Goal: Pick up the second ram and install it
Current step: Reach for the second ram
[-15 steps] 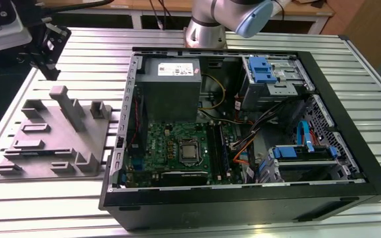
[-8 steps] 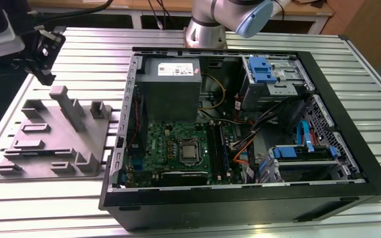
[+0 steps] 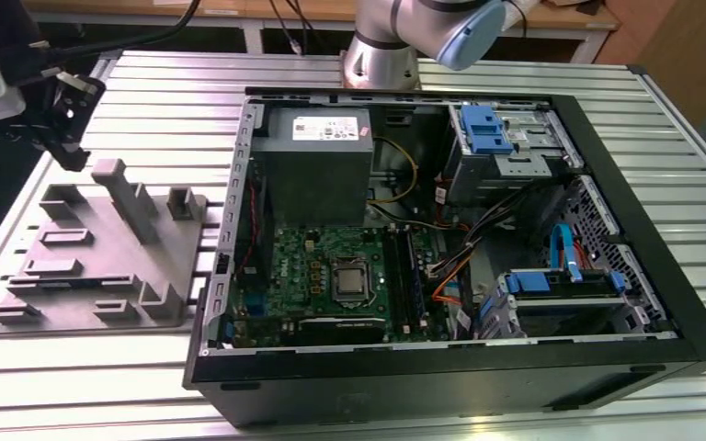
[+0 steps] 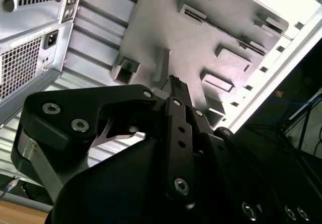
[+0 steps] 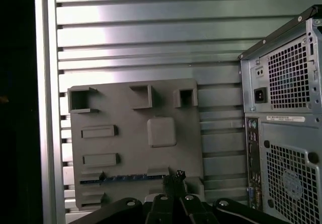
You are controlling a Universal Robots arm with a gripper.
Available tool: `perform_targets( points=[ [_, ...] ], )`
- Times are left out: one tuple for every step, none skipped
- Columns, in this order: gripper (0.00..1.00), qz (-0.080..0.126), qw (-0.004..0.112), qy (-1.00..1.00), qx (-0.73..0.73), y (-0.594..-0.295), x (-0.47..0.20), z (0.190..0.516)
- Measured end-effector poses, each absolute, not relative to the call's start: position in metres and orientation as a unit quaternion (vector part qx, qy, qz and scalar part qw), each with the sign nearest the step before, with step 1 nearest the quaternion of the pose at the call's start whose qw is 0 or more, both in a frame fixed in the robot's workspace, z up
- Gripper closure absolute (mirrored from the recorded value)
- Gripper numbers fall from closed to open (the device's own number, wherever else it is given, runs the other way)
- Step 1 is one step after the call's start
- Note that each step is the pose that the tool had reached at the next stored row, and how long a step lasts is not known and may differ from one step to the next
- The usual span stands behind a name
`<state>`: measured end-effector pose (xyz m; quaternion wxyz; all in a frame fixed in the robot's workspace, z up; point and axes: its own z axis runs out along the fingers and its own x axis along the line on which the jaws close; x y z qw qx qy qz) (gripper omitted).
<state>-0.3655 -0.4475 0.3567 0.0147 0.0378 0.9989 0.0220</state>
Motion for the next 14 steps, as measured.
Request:
perform_targets(
  points=[
    [0.93,0.022,0.015,0.999,0.038,-0.448,-0.367,0.356],
    [0.93,0.022,0.015,0.999,0.038,-0.449,-0.368,0.354],
    [0.93,0.022,0.015,0.999,0.038,-0.449,-0.370,0.353],
    [0.93,0.022,0.015,0.999,0.038,-0.450,-0.371,0.352],
    [0.93,0.022,0.015,0.999,0.038,-0.450,-0.373,0.350],
    [0.93,0.022,0.015,0.999,0.038,-0.451,-0.374,0.349],
    [0.93,0.022,0.015,0.999,0.038,-0.451,-0.376,0.347],
    [0.93,0.022,0.015,0.999,0.038,-0.452,-0.377,0.346],
    [0.93,0.022,0.015,0.999,0.038,-0.452,-0.379,0.344],
    [0.93,0.022,0.015,0.999,0.038,-0.452,-0.380,0.343],
    [0.93,0.022,0.015,0.999,0.038,-0.453,-0.382,0.342],
    [0.93,0.022,0.015,0.999,0.038,-0.453,-0.383,0.340],
    [0.93,0.022,0.015,0.999,0.038,-0.454,-0.385,0.339],
    [0.93,0.022,0.015,0.999,0.038,-0.454,-0.386,0.337]
  ],
)
